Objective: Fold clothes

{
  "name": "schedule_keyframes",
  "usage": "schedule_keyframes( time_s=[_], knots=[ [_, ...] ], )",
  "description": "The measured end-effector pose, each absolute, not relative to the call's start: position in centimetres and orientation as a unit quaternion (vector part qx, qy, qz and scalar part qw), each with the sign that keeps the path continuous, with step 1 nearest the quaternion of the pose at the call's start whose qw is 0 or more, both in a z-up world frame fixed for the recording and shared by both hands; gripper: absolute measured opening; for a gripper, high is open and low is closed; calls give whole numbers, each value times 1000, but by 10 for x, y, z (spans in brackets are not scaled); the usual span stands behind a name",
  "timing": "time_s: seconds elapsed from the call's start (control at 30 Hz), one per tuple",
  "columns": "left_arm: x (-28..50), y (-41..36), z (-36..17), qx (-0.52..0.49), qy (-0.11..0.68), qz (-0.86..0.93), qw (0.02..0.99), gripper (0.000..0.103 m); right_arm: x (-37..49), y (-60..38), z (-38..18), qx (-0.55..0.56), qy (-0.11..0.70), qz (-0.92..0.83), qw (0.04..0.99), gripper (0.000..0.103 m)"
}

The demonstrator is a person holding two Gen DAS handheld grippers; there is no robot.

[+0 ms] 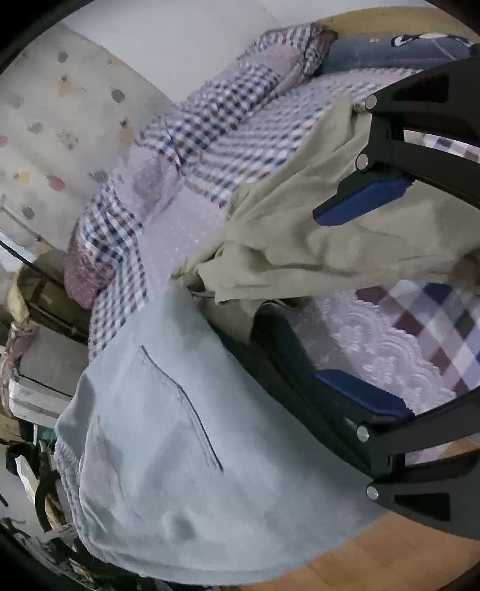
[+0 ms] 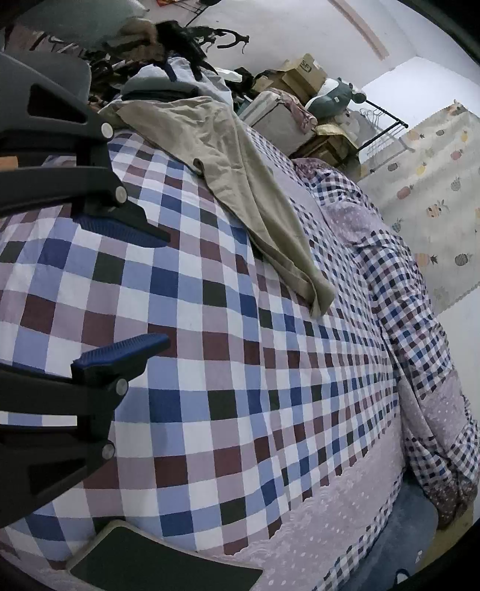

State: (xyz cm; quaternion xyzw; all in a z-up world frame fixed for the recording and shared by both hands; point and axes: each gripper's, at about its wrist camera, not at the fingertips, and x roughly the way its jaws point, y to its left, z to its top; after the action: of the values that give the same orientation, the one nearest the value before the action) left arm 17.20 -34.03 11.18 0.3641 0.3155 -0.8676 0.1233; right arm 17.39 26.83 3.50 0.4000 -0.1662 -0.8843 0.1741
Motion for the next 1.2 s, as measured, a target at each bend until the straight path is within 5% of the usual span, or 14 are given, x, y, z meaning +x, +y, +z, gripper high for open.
schedule_keyframes(
  time_s=[0.33,0.53,0.73,1.2],
  knots=[
    [189,-175,151,309,146,-938,-60,85,163,262,28,407,-164,-887,142,52],
    [168,-63,111,285,-13,-951,-116,85,156,260,21,404,-182,-888,125,52],
    [160,-27,78,276,-83,-950,-117,85,150,252,15,409,-168,-889,116,52],
    [121,-57,82,311,53,-944,-94,85,21,207,23,417,-156,-888,114,55]
  ],
)
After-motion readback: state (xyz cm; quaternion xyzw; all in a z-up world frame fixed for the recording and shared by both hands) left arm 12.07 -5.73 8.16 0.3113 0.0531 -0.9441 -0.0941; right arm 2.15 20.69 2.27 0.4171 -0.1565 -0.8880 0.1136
